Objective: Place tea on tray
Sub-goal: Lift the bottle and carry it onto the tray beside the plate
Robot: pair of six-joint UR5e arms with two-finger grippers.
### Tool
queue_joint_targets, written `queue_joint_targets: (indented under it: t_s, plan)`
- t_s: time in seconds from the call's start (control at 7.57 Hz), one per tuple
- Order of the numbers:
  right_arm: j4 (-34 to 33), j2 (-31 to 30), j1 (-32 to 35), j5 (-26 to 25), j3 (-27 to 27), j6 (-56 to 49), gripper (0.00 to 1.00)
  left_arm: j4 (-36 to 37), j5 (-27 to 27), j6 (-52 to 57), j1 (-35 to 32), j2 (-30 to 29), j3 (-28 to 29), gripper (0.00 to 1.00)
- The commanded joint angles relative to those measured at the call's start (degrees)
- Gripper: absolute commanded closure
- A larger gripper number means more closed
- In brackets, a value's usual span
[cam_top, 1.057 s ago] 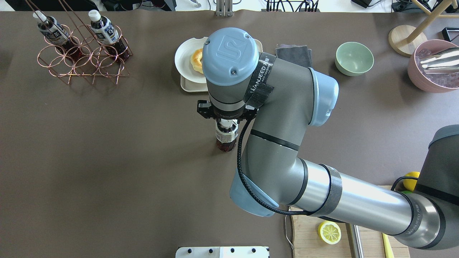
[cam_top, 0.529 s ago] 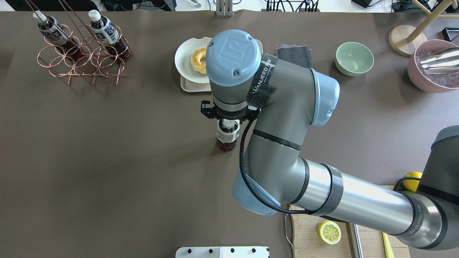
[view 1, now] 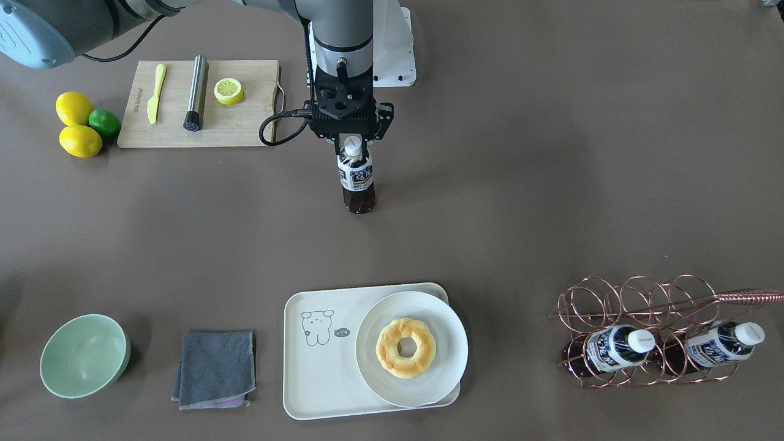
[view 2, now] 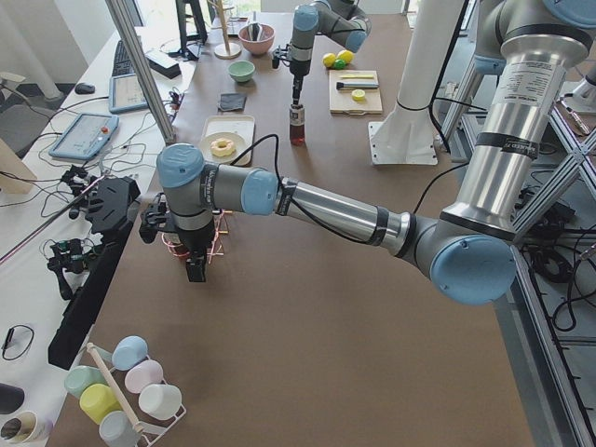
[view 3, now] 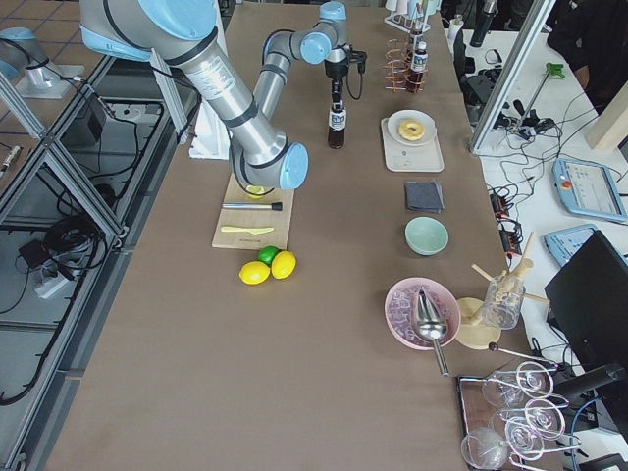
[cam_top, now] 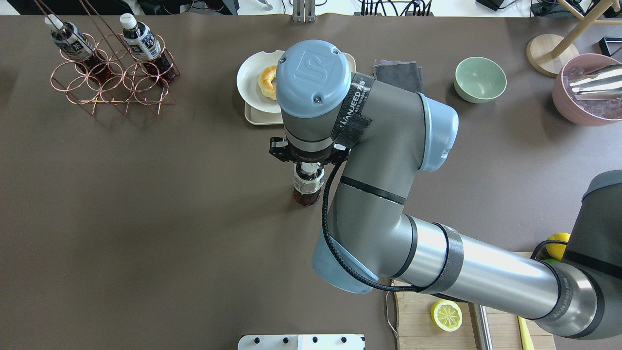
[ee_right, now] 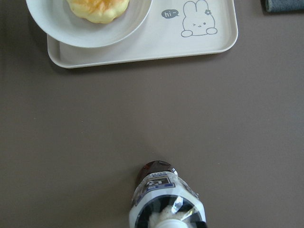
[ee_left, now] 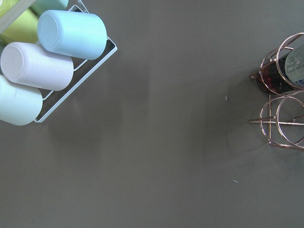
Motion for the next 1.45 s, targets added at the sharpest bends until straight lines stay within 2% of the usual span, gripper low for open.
queue_joint_targets:
  t_s: [0.0,0.26,0.53,0.79,0.93,1.19,1.32]
  plan:
    - [0.1,0.3,0.0,0.0,0.1,0.0,1.00,0.0,0.0,0.0,-0.2,-0.1,0.1,0.02]
    - [-0.5,1.6,2.4,0.1,0.3,-0.3,1.00,0.0,0.0,0.0,-0.2,-0.1,0.4,0.02]
    - [-0.6,2.1,6.8,3.1,0.0,-1.2,1.00,-0.1,-0.1,0.0,-0.1,-0.1,0.4,0.02]
    - [-0.5,2.5,12.2,6.9,-2.6,-6.8,1.00,-0.1,-0.2,0.0,-0.1,0.0,0.4,0.02]
    - [-0.4,5.2,15.3,8.8,-7.4,-9.4,1.00,-0.1,-0.2,0.0,0.0,0.0,0.4,0.02]
    - [0.8,12.7,20.1,9.5,-21.6,-14.9,1.00,-0.1,-0.2,-0.3,0.1,-0.2,0.5,0.02]
    - [5.1,13.6,21.7,10.3,-26.9,-15.5,1.00,0.0,-0.1,-0.4,0.1,-0.6,0.6,0.02]
